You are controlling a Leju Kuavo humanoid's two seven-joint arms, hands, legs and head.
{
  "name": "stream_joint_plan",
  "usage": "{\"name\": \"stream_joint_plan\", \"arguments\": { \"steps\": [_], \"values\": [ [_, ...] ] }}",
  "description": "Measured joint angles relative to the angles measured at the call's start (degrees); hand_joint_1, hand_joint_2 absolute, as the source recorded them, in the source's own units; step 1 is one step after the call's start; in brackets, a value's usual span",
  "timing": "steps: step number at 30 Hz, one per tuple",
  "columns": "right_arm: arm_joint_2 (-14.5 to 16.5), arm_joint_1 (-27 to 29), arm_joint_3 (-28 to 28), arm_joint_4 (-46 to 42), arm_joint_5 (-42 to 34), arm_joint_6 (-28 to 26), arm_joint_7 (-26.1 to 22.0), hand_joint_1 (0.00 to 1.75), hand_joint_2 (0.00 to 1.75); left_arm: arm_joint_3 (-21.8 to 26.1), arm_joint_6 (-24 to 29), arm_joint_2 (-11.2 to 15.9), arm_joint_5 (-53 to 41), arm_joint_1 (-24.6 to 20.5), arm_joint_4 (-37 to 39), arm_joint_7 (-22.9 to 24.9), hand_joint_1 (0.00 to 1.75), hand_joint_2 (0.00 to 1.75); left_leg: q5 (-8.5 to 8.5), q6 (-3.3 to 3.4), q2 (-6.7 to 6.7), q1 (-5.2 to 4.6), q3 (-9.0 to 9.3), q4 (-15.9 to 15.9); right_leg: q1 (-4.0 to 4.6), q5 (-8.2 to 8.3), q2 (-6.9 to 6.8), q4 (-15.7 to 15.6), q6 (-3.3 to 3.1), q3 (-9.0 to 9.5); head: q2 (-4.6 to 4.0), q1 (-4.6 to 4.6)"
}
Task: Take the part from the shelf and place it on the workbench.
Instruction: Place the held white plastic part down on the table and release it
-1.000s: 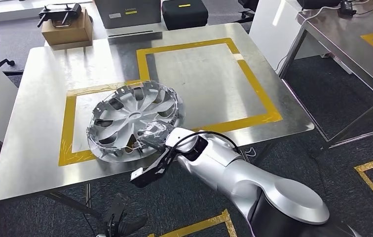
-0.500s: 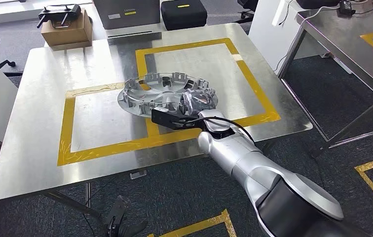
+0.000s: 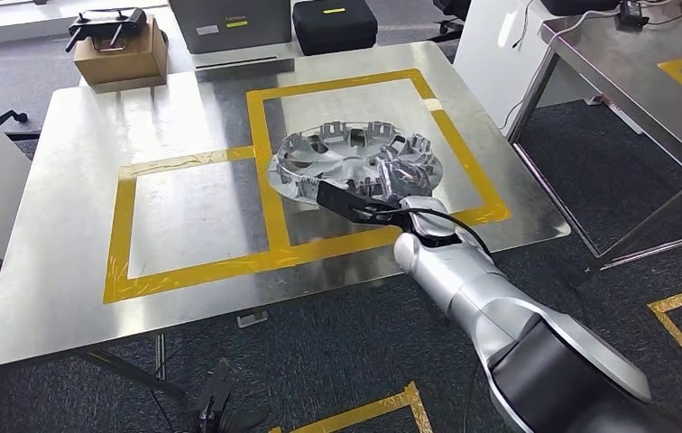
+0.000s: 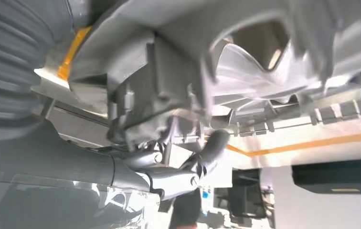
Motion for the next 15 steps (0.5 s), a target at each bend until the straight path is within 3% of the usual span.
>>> {"name": "stream_joint_plan", "arguments": {
  "steps": [7, 11, 15],
  "values": [
    [-0.15, 0.91, -0.08, 0.03, 0.36, -1.77, -2.99, 0.00, 0.00, -0.25, -0.38, -0.16, 0.21, -0.05, 0.00, 0.28, 0.00, 1.75, 0.01, 0.00, 0.00, 0.00, 0.00, 0.00, 0.00, 0.00, 0.00, 0.05, 0.00, 0.00, 0.01, 0.01],
    [-0.15, 1.10, -0.09, 0.03, 0.32, -1.94, -3.30, 0.00, 0.00, -0.25, -0.50, -0.24, 0.33, -0.05, 0.00, 0.29, 0.00, 0.00, 0.01, 0.00, 0.00, 0.00, 0.00, 0.00, 0.00, 0.00, 0.00, 0.06, 0.00, 0.00, 0.01, 0.00],
    [-0.06, 1.12, -0.56, 0.02, -0.92, -2.55, -6.52, 0.00, 0.00, -0.25, -0.37, -0.26, 0.64, -0.08, 0.01, 0.34, 0.00, 0.00, 0.00, 0.00, 0.00, 0.00, 0.00, 0.00, 0.00, 0.00, 0.00, 0.06, 0.00, 0.00, 0.01, 0.01]
  ]
}}
